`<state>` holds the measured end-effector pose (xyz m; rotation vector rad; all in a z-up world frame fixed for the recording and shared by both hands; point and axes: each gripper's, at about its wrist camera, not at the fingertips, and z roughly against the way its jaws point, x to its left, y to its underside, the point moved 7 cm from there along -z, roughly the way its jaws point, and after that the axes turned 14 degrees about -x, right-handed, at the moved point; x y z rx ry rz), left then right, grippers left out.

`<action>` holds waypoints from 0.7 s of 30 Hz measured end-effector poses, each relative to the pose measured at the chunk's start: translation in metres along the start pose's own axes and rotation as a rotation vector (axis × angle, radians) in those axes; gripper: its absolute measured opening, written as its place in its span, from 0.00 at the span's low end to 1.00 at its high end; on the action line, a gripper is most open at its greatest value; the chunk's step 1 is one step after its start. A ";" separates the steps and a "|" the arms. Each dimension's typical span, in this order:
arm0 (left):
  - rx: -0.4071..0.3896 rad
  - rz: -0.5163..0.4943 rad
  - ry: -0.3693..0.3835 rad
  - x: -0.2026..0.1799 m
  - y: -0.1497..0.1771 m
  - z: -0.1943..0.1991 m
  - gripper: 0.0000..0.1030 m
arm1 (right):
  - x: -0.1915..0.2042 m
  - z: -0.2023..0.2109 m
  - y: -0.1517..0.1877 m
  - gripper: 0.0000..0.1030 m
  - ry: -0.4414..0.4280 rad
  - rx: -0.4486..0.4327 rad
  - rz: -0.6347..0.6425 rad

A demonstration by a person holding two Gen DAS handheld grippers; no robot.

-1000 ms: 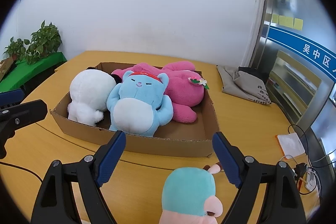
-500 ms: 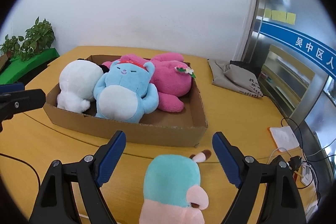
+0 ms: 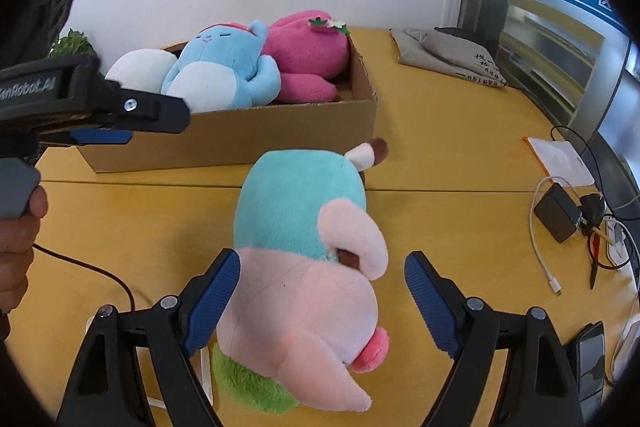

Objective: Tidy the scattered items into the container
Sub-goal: 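Move both grippers to the teal-and-pink plush and close on it, then lift the teal-and-pink plush and carry it over the box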

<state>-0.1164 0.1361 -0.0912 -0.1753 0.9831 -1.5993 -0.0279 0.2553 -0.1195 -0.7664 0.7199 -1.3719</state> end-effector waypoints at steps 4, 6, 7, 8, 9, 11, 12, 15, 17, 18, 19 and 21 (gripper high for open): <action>0.080 0.044 0.069 -0.011 0.012 -0.029 1.00 | -0.002 -0.003 0.007 0.82 -0.026 0.013 -0.015; 0.115 0.066 0.085 -0.013 0.018 -0.041 1.00 | -0.003 -0.006 0.009 0.83 -0.042 0.021 -0.023; 0.129 0.074 0.098 -0.015 0.021 -0.047 1.00 | -0.002 -0.008 0.011 0.83 -0.054 0.027 -0.031; 0.138 0.080 0.106 -0.017 0.023 -0.051 1.00 | -0.001 -0.010 0.013 0.83 -0.067 0.034 -0.041; 0.142 0.082 0.107 -0.019 0.025 -0.056 1.00 | 0.001 -0.011 0.016 0.83 -0.081 0.043 -0.050; 0.157 0.062 0.091 -0.020 0.030 -0.063 0.95 | 0.005 -0.014 0.022 0.83 -0.123 0.068 -0.075; 0.164 0.038 0.079 -0.020 0.033 -0.066 0.90 | 0.007 -0.015 0.024 0.83 -0.143 0.080 -0.086; 0.161 0.014 0.086 -0.022 0.035 -0.066 0.83 | 0.013 -0.016 0.028 0.83 -0.151 0.076 -0.070; 0.159 0.005 0.080 -0.021 0.034 -0.064 0.80 | 0.016 -0.016 0.028 0.81 -0.169 0.070 -0.063; 0.159 0.009 0.081 -0.020 0.034 -0.064 0.78 | 0.017 -0.015 0.028 0.79 -0.177 0.067 -0.061; 0.159 0.020 0.085 -0.018 0.034 -0.064 0.77 | 0.018 -0.014 0.028 0.77 -0.183 0.063 -0.060; 0.158 0.050 0.091 -0.012 0.034 -0.063 0.74 | 0.020 -0.012 0.028 0.73 -0.197 0.050 -0.064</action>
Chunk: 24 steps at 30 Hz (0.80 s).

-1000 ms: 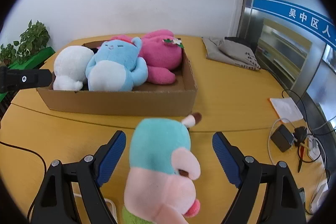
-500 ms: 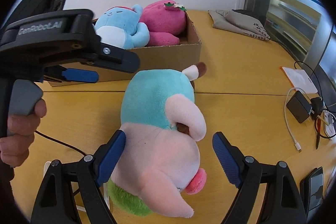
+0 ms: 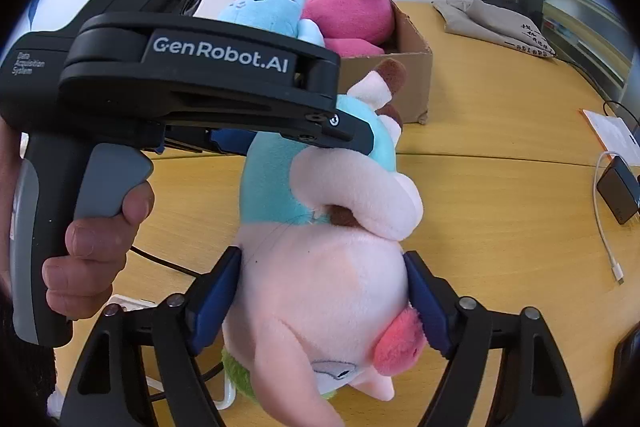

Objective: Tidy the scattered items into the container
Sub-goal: 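Lift the teal-and-pink plush and carry it over the box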

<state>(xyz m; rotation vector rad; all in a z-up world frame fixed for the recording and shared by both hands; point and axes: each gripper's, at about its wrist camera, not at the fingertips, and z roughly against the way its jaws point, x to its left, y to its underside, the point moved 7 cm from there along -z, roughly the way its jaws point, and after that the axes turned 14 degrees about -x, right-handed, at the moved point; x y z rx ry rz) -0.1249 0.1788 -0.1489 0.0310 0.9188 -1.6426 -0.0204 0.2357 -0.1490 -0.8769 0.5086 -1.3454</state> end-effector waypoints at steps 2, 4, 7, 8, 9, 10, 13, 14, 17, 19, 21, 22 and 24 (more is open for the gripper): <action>-0.010 0.009 0.002 0.001 0.001 0.006 0.73 | 0.000 0.004 0.000 0.67 -0.014 -0.011 0.000; -0.028 -0.002 -0.008 -0.001 0.000 0.014 0.71 | 0.001 0.006 -0.001 0.65 -0.037 -0.015 -0.009; -0.066 -0.029 -0.037 -0.006 -0.006 0.030 0.70 | 0.007 0.007 -0.006 0.62 -0.076 -0.027 -0.027; -0.083 -0.041 -0.042 -0.009 -0.010 0.035 0.70 | 0.009 0.008 -0.010 0.62 -0.091 -0.035 -0.037; -0.104 -0.051 -0.043 -0.012 -0.017 0.042 0.70 | 0.011 0.011 -0.016 0.62 -0.103 -0.048 -0.040; -0.125 -0.062 -0.038 -0.016 -0.025 0.049 0.70 | 0.013 0.015 -0.024 0.62 -0.109 -0.067 -0.034; -0.191 -0.111 -0.008 -0.030 -0.055 0.066 0.70 | 0.016 0.024 -0.054 0.62 -0.121 -0.127 -0.013; -0.210 -0.129 -0.002 -0.034 -0.068 0.070 0.70 | 0.017 0.026 -0.066 0.62 -0.124 -0.147 -0.007; -0.248 -0.164 0.000 -0.042 -0.109 0.073 0.70 | 0.018 0.023 -0.105 0.62 -0.114 -0.207 0.030; -0.272 -0.185 -0.010 -0.046 -0.136 0.071 0.70 | 0.016 0.015 -0.132 0.62 -0.115 -0.235 0.039; -0.291 -0.200 -0.018 -0.046 -0.162 0.067 0.70 | 0.013 0.004 -0.155 0.62 -0.119 -0.252 0.040; -0.297 -0.207 -0.024 -0.046 -0.173 0.065 0.70 | 0.011 -0.003 -0.167 0.62 -0.119 -0.259 0.040; -0.304 -0.213 -0.035 -0.043 -0.195 0.059 0.70 | 0.008 -0.018 -0.187 0.62 -0.123 -0.267 0.038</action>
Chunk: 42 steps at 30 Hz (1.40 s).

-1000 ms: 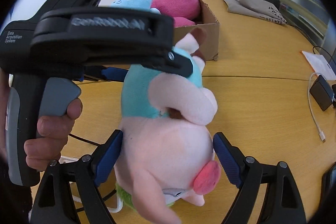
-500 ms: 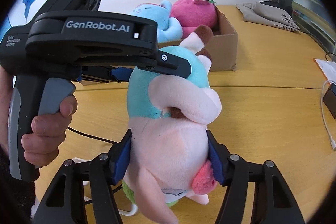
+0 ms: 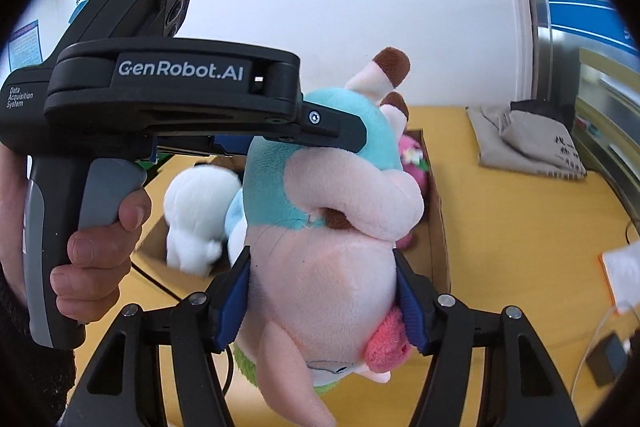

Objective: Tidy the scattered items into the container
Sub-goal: 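Lift the teal-and-pink plush and carry it over the box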

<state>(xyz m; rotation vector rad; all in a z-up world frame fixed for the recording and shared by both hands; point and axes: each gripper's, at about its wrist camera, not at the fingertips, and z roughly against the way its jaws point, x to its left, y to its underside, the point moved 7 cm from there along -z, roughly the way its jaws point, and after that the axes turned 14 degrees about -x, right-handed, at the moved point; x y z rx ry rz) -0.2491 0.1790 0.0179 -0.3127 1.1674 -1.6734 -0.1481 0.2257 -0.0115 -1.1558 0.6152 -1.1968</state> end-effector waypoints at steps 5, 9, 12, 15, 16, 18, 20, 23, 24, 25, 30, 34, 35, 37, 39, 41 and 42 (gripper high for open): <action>0.043 0.025 -0.057 0.024 -0.020 -0.041 0.70 | -0.017 -0.050 -0.014 0.62 -0.012 0.018 -0.008; 0.088 0.041 -0.056 0.053 -0.013 -0.083 0.70 | -0.036 -0.087 -0.003 0.62 -0.010 0.058 0.005; 0.134 0.051 -0.026 0.066 0.004 -0.114 0.70 | -0.054 -0.114 0.015 0.62 -0.001 0.109 0.008; 0.168 0.023 0.002 0.063 0.023 -0.129 0.73 | -0.064 -0.124 0.035 0.62 0.020 0.173 -0.002; 0.178 -0.002 0.001 0.060 0.027 -0.131 0.73 | -0.065 -0.125 0.042 0.62 0.024 0.193 0.000; 0.201 -0.047 -0.014 0.053 0.036 -0.133 0.73 | -0.068 -0.124 0.053 0.62 0.012 0.244 -0.021; 0.212 -0.050 -0.019 0.048 0.044 -0.132 0.73 | -0.070 -0.123 0.060 0.61 0.009 0.284 -0.041; 0.225 -0.031 -0.008 0.043 0.054 -0.131 0.73 | -0.072 -0.117 0.063 0.60 0.012 0.322 -0.040; 0.226 -0.043 -0.009 0.039 0.057 -0.131 0.73 | -0.072 -0.114 0.065 0.60 0.017 0.335 -0.038; 0.224 -0.056 -0.013 0.037 0.060 -0.132 0.74 | -0.073 -0.112 0.066 0.60 0.023 0.347 -0.039; 0.222 -0.057 -0.025 0.040 0.067 -0.140 0.80 | -0.075 -0.114 0.071 0.61 0.077 0.367 -0.036; 0.228 -0.060 -0.038 0.039 0.067 -0.143 0.84 | -0.075 -0.121 0.072 0.67 0.108 0.372 -0.046; 0.219 -0.057 -0.036 0.037 0.066 -0.139 0.84 | -0.075 -0.120 0.071 0.70 0.115 0.367 -0.047; 0.188 -0.047 -0.041 0.033 0.061 -0.124 0.84 | -0.068 -0.107 0.069 0.75 0.133 0.347 -0.049; 0.145 -0.058 -0.081 0.031 0.055 -0.104 0.87 | -0.060 -0.090 0.063 0.77 0.151 0.309 -0.028; 0.073 -0.069 -0.107 0.027 0.047 -0.072 0.90 | -0.057 -0.071 0.053 0.77 0.197 0.251 0.018; 0.033 -0.068 -0.105 0.025 0.043 -0.053 0.92 | -0.054 -0.060 0.048 0.77 0.213 0.222 0.024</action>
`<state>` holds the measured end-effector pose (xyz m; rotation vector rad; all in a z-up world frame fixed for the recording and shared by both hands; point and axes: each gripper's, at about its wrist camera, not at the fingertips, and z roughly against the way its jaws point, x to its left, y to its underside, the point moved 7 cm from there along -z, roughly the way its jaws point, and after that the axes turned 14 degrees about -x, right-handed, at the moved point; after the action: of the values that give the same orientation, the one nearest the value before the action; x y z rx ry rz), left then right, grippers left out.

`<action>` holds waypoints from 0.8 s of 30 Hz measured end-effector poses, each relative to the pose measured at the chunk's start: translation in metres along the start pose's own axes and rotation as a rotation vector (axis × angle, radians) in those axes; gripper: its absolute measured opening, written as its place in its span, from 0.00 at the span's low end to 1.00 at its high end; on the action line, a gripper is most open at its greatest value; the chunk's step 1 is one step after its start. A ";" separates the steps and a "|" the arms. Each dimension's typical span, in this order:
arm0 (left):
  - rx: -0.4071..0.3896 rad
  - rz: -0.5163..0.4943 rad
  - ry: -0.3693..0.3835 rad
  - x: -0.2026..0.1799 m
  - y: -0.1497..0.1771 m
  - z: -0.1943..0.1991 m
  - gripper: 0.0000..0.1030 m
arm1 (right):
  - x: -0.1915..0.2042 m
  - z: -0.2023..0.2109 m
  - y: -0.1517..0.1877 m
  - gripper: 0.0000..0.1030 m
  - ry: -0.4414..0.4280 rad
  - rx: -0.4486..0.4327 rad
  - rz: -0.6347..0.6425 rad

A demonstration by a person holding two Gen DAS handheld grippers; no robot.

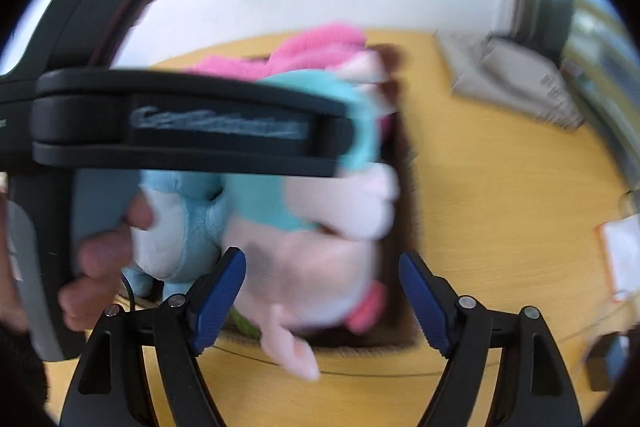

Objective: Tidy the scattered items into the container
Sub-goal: 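Lift the teal-and-pink plush and carry it over the box, then lower the teal-and-pink plush beside the blue cat and open both grippers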

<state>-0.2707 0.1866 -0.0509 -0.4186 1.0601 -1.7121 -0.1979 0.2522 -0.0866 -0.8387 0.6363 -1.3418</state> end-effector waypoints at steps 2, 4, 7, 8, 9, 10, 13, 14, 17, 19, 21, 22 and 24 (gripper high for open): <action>-0.072 0.019 -0.010 0.003 -0.003 0.042 0.98 | 0.000 0.023 -0.004 0.78 0.009 -0.048 -0.028; -0.142 0.039 -0.037 0.009 0.001 0.085 1.00 | 0.004 0.046 -0.007 0.79 0.015 -0.089 -0.055; -0.181 0.056 -0.107 0.029 0.016 0.139 1.00 | 0.016 0.072 -0.011 0.79 0.037 -0.146 -0.031; -0.184 0.062 -0.134 0.037 0.024 0.154 1.00 | 0.021 0.078 -0.013 0.79 0.042 -0.161 -0.024; -0.185 0.068 -0.160 0.044 0.032 0.168 1.00 | 0.023 0.082 -0.014 0.79 0.045 -0.177 -0.021; -0.185 0.072 -0.189 0.051 0.042 0.181 1.00 | 0.028 0.088 -0.014 0.79 0.046 -0.194 -0.015; -0.198 0.087 -0.271 0.070 0.065 0.216 1.00 | 0.046 0.100 -0.013 0.79 0.052 -0.223 0.004; -0.198 0.094 -0.286 0.075 0.072 0.224 1.00 | 0.051 0.104 -0.011 0.79 0.060 -0.227 0.008; -0.201 0.093 -0.309 0.079 0.085 0.242 1.00 | 0.070 0.117 -0.006 0.79 0.079 -0.230 0.035; -0.207 0.086 -0.317 0.079 0.089 0.250 1.00 | 0.077 0.119 -0.004 0.79 0.089 -0.228 0.047; -0.212 0.087 -0.307 0.077 0.091 0.254 1.00 | 0.082 0.123 -0.002 0.79 0.094 -0.222 0.050; -0.213 0.089 -0.302 0.076 0.092 0.256 1.00 | 0.084 0.124 0.000 0.79 0.097 -0.219 0.056; -0.216 0.097 -0.299 0.075 0.095 0.259 1.00 | 0.087 0.126 0.002 0.79 0.107 -0.219 0.071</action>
<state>-0.0637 -0.0042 -0.0009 -0.7251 1.0290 -1.4025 -0.0830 0.1858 -0.0105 -0.9156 0.9014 -1.2734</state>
